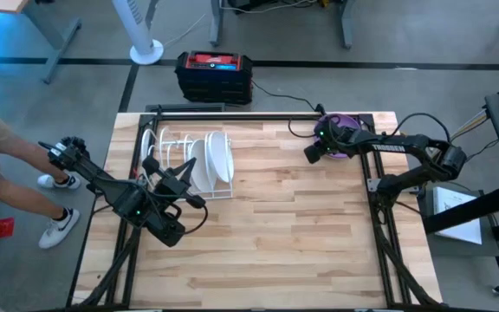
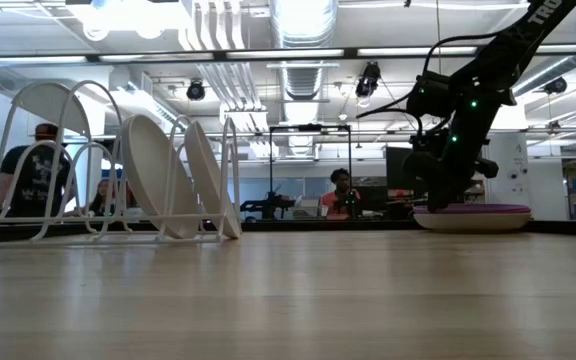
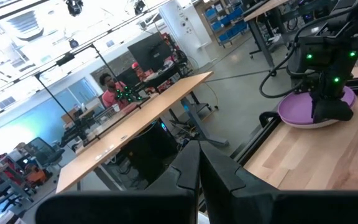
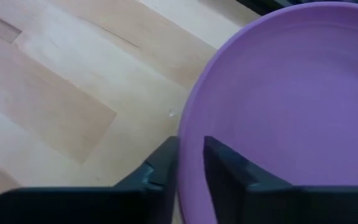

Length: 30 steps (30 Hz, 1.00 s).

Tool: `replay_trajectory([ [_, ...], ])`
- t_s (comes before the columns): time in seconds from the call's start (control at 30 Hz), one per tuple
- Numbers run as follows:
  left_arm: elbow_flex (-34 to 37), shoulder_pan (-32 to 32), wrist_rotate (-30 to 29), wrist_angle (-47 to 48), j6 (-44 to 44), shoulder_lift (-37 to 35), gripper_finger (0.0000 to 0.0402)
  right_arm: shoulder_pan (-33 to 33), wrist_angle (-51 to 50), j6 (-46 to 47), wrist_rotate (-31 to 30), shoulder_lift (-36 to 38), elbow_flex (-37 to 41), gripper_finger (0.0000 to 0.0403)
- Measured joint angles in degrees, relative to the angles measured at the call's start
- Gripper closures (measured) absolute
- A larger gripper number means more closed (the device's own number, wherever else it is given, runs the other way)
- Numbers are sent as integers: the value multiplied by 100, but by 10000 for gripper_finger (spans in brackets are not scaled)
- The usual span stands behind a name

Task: Sort dishes
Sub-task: Put the violet plate into the white dish rack

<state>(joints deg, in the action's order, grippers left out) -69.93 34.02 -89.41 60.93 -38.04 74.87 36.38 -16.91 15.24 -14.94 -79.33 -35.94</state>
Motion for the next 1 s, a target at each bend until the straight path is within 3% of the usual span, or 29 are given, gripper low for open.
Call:
replay_trajectory([
  [0.2, 0, 0, 0, 0, 0, 0, 401, 0, -4, -203, 157, 11, 2, 397],
  [0.57, 0, 0, 0, 2, 0, 0, 401, -27, -120, -187, 280, 593, 4, 402],
  [1.0, 0, 0, 0, 2, 0, 0, 401, -301, -117, -229, 297, 2361, 4, 403],
])
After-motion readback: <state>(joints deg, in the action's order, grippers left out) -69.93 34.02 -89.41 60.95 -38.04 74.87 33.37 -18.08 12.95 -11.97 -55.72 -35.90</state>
